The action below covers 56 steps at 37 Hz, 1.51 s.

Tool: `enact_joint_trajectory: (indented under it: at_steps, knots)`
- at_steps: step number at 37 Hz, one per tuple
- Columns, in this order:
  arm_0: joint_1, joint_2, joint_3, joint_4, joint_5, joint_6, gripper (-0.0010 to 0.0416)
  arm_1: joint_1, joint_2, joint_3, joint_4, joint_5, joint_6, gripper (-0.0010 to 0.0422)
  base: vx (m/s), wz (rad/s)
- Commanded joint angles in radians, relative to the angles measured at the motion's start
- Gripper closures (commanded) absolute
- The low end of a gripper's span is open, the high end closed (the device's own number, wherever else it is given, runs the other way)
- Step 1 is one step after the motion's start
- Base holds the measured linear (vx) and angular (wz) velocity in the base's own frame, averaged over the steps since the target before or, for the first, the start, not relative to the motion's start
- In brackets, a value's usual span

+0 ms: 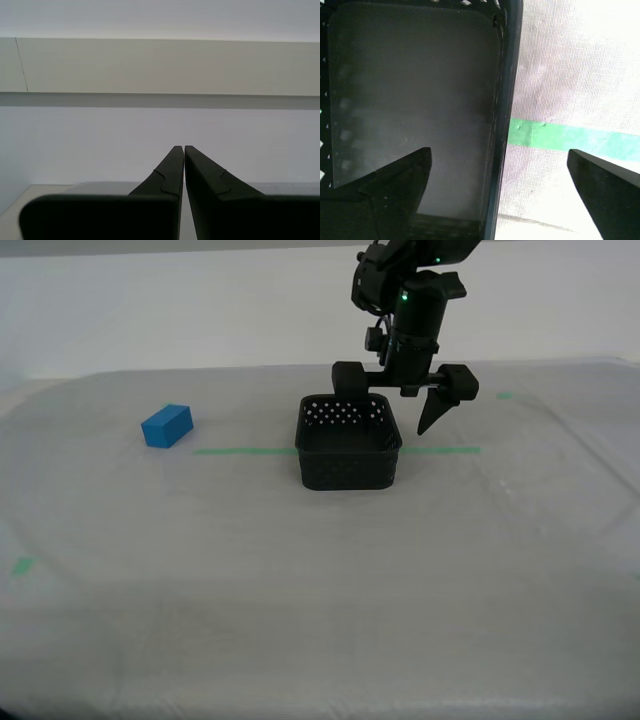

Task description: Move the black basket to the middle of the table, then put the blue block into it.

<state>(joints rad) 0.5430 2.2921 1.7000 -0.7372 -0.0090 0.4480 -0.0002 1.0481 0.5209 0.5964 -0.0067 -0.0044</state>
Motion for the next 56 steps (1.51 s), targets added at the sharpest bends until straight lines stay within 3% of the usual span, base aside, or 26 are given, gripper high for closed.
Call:
enact_joint_trajectory:
  at_steps: [1, 21, 37, 56]
  knots:
    - [0.005, -0.005, 0.001, -0.008, -0.01, -0.007, 0.0005, 0.0, 0.0, 0.0, 0.003, -0.001, 0.002, 0.0412, 0.0, 0.0]
    - [0.016, -0.135, 0.001, -0.086, 0.015, 0.003, 0.0003, 0.0, 0.0, 0.001, 0.003, 0.0, 0.002, 0.0412, 0.0, 0.0]
    - [0.01, -0.25, 0.0, -0.136, 0.08, -0.052, 0.0004, 0.0, 0.0, 0.001, 0.003, -0.001, 0.002, 0.0412, 0.0, 0.0]
    - [-0.054, -0.32, 0.0, -0.154, 0.09, -0.124, 0.0005, 0.0, 0.0, 0.001, 0.003, -0.001, 0.002, 0.0412, 0.0, 0.0]
